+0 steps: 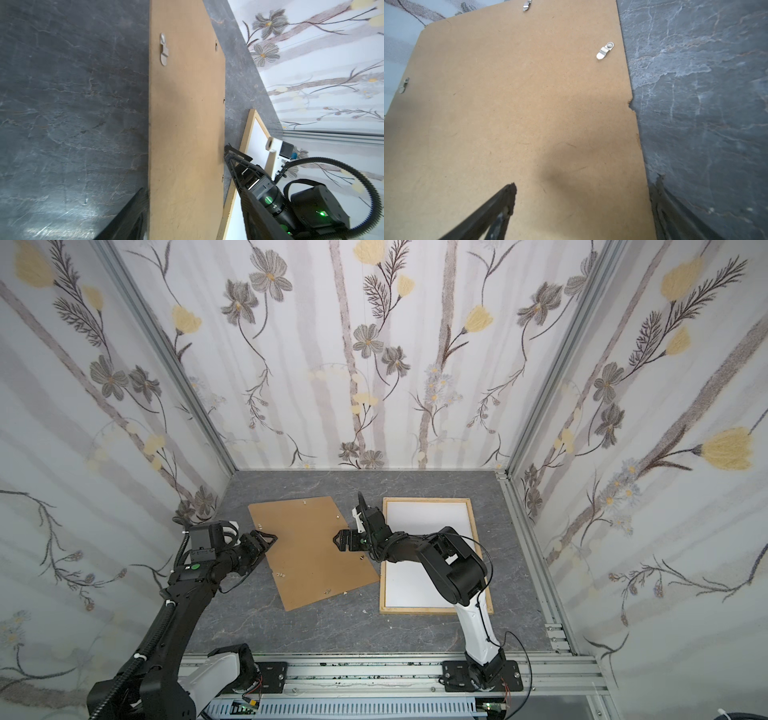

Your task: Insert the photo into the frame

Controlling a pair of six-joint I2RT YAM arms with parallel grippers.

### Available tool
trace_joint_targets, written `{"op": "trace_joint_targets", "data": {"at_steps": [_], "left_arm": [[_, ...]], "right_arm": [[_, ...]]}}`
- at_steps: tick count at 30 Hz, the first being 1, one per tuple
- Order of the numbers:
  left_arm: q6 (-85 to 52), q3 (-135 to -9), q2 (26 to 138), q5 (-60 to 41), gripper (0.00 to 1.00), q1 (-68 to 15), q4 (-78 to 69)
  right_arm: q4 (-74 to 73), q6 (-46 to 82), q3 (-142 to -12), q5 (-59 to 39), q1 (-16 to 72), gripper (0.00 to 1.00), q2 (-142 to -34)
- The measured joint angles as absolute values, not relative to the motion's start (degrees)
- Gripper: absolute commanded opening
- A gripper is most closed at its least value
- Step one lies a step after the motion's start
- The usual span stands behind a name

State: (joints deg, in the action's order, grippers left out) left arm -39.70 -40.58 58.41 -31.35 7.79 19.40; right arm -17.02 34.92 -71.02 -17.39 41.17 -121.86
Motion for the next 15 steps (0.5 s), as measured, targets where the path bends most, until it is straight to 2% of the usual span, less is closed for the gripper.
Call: {"op": "trace_joint_targets", "data": {"at_steps": [3,6,12,14,15], "left_arm": [[-41.1,-40.5,57.7,-40.6,0.67,7.4,18.6],[-42.5,-39.2,56.2,-43.5,0.65,7.9,17.2],[-43.2,-39.1,55.3,-45.5,0.65,8.0,17.6],[-42.0,-40.9,55.3,-45.5,0.71,8.2,20.7],[-41.4,-41.9,55.3,-45.3,0.78,8.3,22.1]], "right_arm": [[-19.4,36.4,-71.2,-26.8,41.7,1.0,-122.7],[-20.3,37.7,-70.9,-32.9,42.0,1.0,-122.9],[-20.9,39.6,-71.1,-36.1,41.4,1.0,-123.3],[-20.7,39.7,-71.0,-37.4,41.4,1.0,-123.3],[-20.6,39.8,-70.8,-38.3,41.4,1.0,-123.3]]}}
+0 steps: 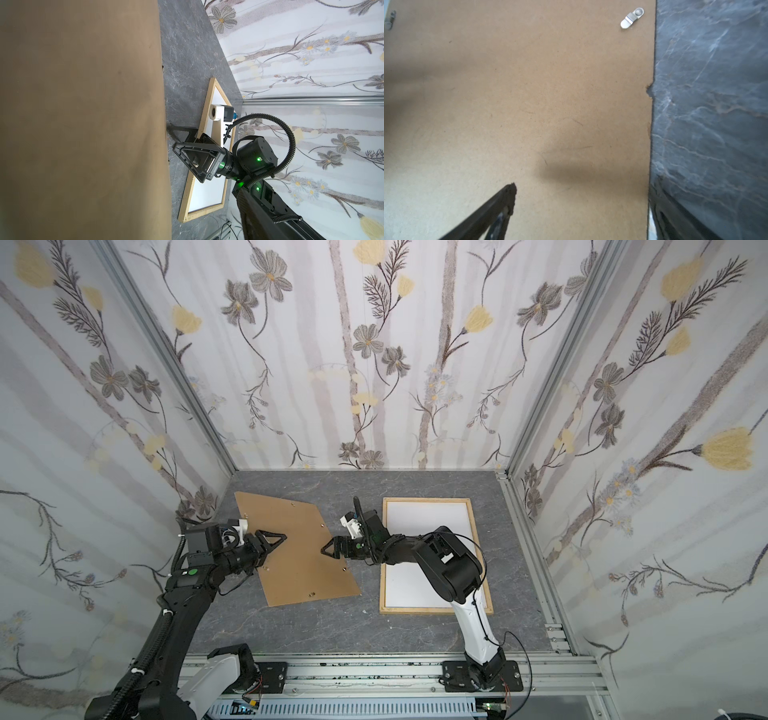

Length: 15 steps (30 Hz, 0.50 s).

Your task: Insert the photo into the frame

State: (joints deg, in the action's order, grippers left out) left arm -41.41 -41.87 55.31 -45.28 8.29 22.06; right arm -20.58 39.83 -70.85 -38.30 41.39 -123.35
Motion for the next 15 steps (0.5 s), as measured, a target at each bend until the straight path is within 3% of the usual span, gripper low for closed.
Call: {"op": "trace_joint_targets", "data": {"at_steps": [1,3,7,15], "left_arm": [[-40.4,-43.1,55.2,-45.0,0.84,8.3,23.7],[-39.1,-45.2,54.7,-44.1,0.85,8.6,26.4],[-37.7,-46.1,53.6,-42.7,0.81,9.3,29.8],[-35.8,-48.8,53.6,-40.1,0.53,9.7,35.5]], "right_arm": [[-20.6,39.9,-70.7,-39.0,41.2,1.0,-123.3],[-20.6,40.0,-70.4,-39.6,40.8,1.0,-123.3],[-20.4,40.0,-70.1,-40.6,40.3,1.0,-123.1],[-19.4,39.8,-69.4,-40.8,39.9,1.0,-122.4]]}}
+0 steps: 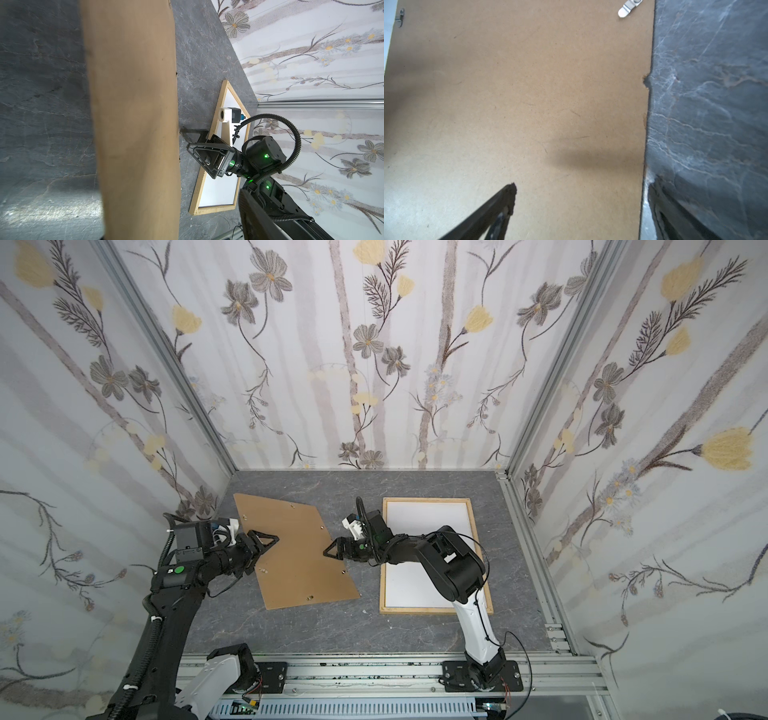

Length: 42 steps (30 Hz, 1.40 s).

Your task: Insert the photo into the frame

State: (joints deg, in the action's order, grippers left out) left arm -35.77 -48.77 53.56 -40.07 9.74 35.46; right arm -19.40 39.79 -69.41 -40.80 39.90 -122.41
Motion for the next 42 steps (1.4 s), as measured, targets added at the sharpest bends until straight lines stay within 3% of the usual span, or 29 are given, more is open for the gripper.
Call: {"op": "trace_joint_targets", "data": {"at_steps": [6,9,16,21,32,38,42], "left_arm": [[-33.4,-50.8,53.8,-36.9,0.23,10.2,38.4],[-33.0,-50.3,53.8,-35.7,0.0,10.2,38.5],[-31.7,-52.2,52.7,-32.4,0.0,10.2,40.6],[-32.8,-57.8,51.0,-33.0,0.0,10.2,40.3],[-47.0,-56.6,49.5,-49.2,0.0,8.9,20.2],[-55.2,-52.1,51.2,-54.3,0.0,3.9,4.2],[-59.1,-47.8,53.5,-54.7,0.0,-1.4,-4.1]], "right_arm": [[-18.8,39.8,-68.9,-40.7,39.8,1.0,-121.7],[-17.5,39.8,-68.8,-40.2,39.9,1.0,-121.0],[-7.2,39.2,-69.4,-37.0,39.8,1.0,-116.6],[2.3,36.1,-71.7,-34.9,35.6,1.0,-107.2],[15.6,29.7,-65.0,-18.6,11.2,1.0,-83.1],[17.6,29.5,-54.6,-8.2,-1.1,1.0,-79.2],[17.0,29.5,-50.5,-7.9,-5.0,1.0,-80.0]]}}
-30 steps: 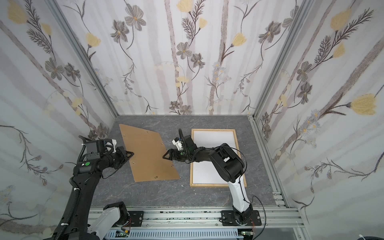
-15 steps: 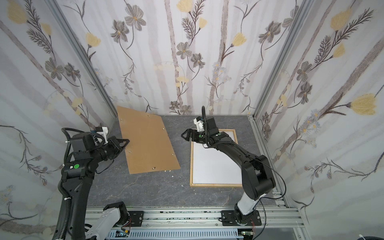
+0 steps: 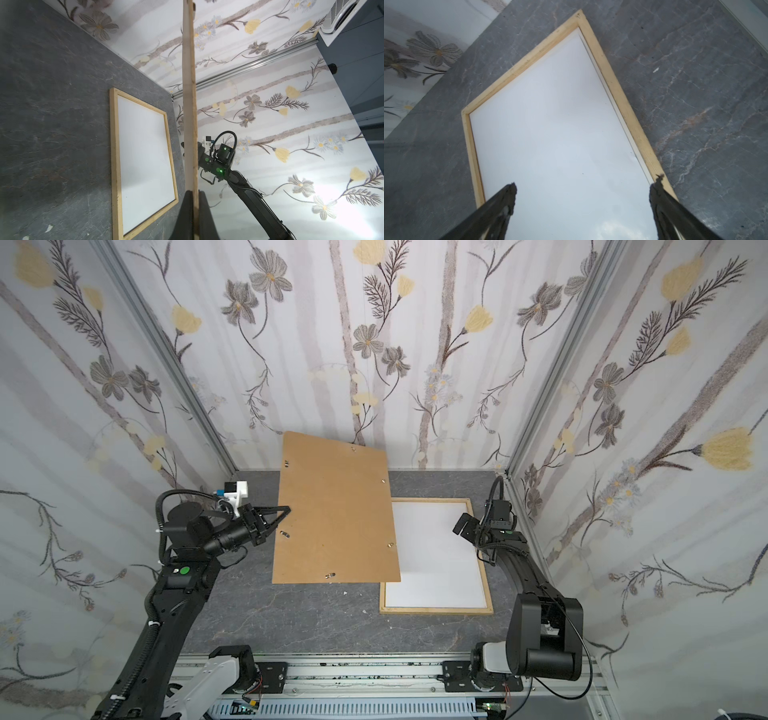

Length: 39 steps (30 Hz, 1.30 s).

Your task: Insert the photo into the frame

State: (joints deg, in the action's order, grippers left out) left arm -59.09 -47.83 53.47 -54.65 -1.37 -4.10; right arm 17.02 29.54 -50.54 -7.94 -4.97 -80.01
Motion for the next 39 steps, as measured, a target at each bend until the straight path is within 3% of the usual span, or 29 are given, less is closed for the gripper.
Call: {"op": "trace_joint_targets", "data": {"at_steps": [15,25,34,39], "left_arm": [[-65.0,-39.9,62.0,-48.3,0.0,-13.0,-20.0],[-65.8,-37.1,65.2,-45.8,0.0,-14.3,-23.8],[-65.8,-32.8,66.0,-44.8,0.0,-14.4,-26.0],[-65.8,-31.9,65.5,-44.6,0.0,-14.4,-26.3]], "right_arm": [[11.6,28.1,-47.9,-14.5,-7.2,1.0,-88.3],[7.7,26.9,-45.8,-24.6,-4.6,1.0,-91.4],[3.9,25.8,-46.3,-25.4,1.7,1.0,-94.1],[9.1,25.2,-47.9,-24.8,2.7,1.0,-90.2]]}}
